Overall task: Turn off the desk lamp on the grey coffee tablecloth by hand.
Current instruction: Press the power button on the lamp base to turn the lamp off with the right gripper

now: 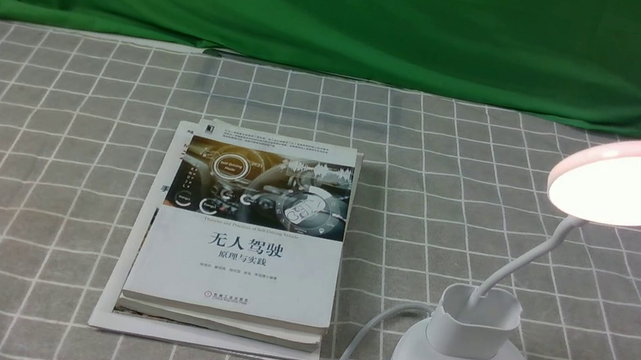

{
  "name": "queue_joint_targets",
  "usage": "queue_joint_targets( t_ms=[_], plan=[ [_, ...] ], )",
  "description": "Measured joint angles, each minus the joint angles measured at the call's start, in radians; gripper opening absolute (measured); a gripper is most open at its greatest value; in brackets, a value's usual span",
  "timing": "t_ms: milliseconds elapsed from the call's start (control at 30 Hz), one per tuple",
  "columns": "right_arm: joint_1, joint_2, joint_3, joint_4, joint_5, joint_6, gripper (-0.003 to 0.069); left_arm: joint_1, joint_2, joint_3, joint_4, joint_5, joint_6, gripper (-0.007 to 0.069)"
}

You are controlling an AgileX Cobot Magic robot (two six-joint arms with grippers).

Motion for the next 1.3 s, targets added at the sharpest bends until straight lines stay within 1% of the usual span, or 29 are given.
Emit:
queue_joint_targets(
  t_ms=[233, 267, 300, 367, 433, 600, 700, 767, 867, 900, 967, 1033, 1067, 1133, 1167, 1233, 1267, 1300],
  plan=[
    [0.000, 0.149, -0.234, 0.000, 0.230, 0.000, 0.0242, 0.000, 0.000, 0.000, 0.000, 0.000, 0.000, 0.0001],
    [0.000, 0.188, -0.274, 0.000, 0.293, 0.000, 0.0242, 0.000, 0.000, 0.000, 0.000, 0.000, 0.000, 0.0001],
    [0.000, 0.195, -0.280, 0.000, 0.303, 0.000, 0.0242, 0.000, 0.000, 0.000, 0.000, 0.000, 0.000, 0.0001],
    [0.000, 0.277, -0.330, 0.000, 0.419, -0.012, 0.0242, 0.000, 0.000, 0.000, 0.000, 0.000, 0.000, 0.0001],
    [0.000, 0.345, -0.346, 0.000, 0.475, -0.043, 0.0242, 0.000, 0.000, 0.000, 0.000, 0.000, 0.000, 0.0001],
    [0.000, 0.456, -0.349, 0.009, 0.509, -0.077, 0.0237, 0.000, 0.000, 0.000, 0.000, 0.000, 0.000, 0.0001],
    [0.000, 0.506, -0.350, 0.061, 0.518, -0.059, 0.0233, 0.000, 0.000, 0.000, 0.000, 0.000, 0.000, 0.0001],
    [0.002, 0.540, -0.350, 0.124, 0.532, -0.052, 0.0230, 0.000, 0.000, 0.000, 0.000, 0.000, 0.000, 0.0001],
    [0.025, 0.594, -0.350, 0.199, 0.559, -0.070, 0.0195, 0.000, 0.000, 0.000, 0.000, 0.000, 0.000, 0.0001],
    [0.039, 0.618, -0.350, 0.213, 0.575, -0.093, 0.0165, 0.000, 0.000, 0.000, 0.000, 0.000, 0.000, 0.0001],
    [0.071, 0.674, -0.353, 0.230, 0.619, -0.137, 0.0084, 0.000, 0.000, 0.000, 0.000, 0.000, 0.000, 0.0001],
    [0.104, 0.736, -0.361, 0.238, 0.654, -0.165, 0.0039, 0.000, 0.000, 0.000, 0.000, 0.000, 0.000, 0.0001],
    [0.116, 0.754, -0.366, 0.238, 0.669, -0.173, 0.0029, 0.000, 0.000, 0.000, 0.000, 0.000, 0.000, 0.0001],
    [0.151, 0.819, -0.392, 0.241, 0.711, -0.206, 0.0025, 0.000, 0.000, 0.000, 0.000, 0.000, 0.000, 0.0001],
    [0.151, 0.819, -0.392, 0.241, 0.711, -0.206, 0.0025, 0.000, 0.000, 0.000, 0.000, 0.000, 0.000, 0.0001],
    [0.191, 0.893, -0.440, 0.240, 0.750, -0.230, 0.0025, 0.000, 0.000, 0.000, 0.000, 0.000, 0.000, 0.0001],
    [0.194, 0.893, -0.444, 0.240, 0.750, -0.232, 0.0025, 0.000, 0.000, 0.000, 0.000, 0.000, 0.000, 0.0001],
    [0.224, 0.933, -0.479, 0.237, 0.759, -0.244, 0.0025, 0.000, 0.000, 0.000, 0.000, 0.000, 0.000, 0.0001]
  ],
)
